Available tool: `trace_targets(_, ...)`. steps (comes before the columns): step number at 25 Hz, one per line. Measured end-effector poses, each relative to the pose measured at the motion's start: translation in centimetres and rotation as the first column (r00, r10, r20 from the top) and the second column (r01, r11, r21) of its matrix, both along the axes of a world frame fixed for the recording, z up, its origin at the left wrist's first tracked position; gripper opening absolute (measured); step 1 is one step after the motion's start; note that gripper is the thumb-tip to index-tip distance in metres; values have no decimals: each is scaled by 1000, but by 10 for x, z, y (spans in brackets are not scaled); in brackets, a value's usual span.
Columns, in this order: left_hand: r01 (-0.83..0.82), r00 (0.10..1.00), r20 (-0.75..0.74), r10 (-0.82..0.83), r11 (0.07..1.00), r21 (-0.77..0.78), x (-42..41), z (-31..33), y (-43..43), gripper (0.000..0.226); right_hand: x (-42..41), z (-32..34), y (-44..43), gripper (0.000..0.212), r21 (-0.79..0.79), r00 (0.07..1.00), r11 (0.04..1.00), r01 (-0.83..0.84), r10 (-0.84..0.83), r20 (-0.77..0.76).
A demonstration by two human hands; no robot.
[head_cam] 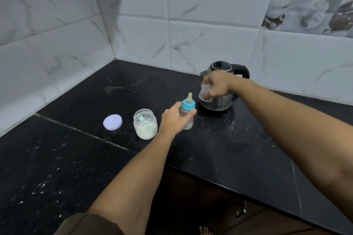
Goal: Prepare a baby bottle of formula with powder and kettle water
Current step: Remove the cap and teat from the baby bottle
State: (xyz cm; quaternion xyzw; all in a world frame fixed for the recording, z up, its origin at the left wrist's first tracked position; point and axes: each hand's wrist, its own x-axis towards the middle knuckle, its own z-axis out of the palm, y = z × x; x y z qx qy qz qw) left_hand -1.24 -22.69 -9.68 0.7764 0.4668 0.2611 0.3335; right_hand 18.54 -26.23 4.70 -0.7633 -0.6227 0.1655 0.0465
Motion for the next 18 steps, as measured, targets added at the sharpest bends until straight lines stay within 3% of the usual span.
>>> trace_targets(3,-4,999,32,3,1000,6,3,3,1,48,8,-44,-18,44,-141,993,986,90,-77,94)
trace_targets(7,-5,999,54,4,1000,7,7,-5,-2,56,12,-88,-39,33,-249,979,958,141,-97,181)
trace_targets(13,-19,996,93,16,999,30,6,-18,-10,60,11,-129,-58,20,-273,966,946,176,-112,234)
trace_targets(16,-13,996,93,10,999,31,7,-19,-13,61,7,-131,-62,24,-276,963,943,187,-119,244)
trace_targets(18,-6,997,82,3,999,38,7,-18,-13,62,9,-123,-58,41,-290,965,940,181,-113,236)
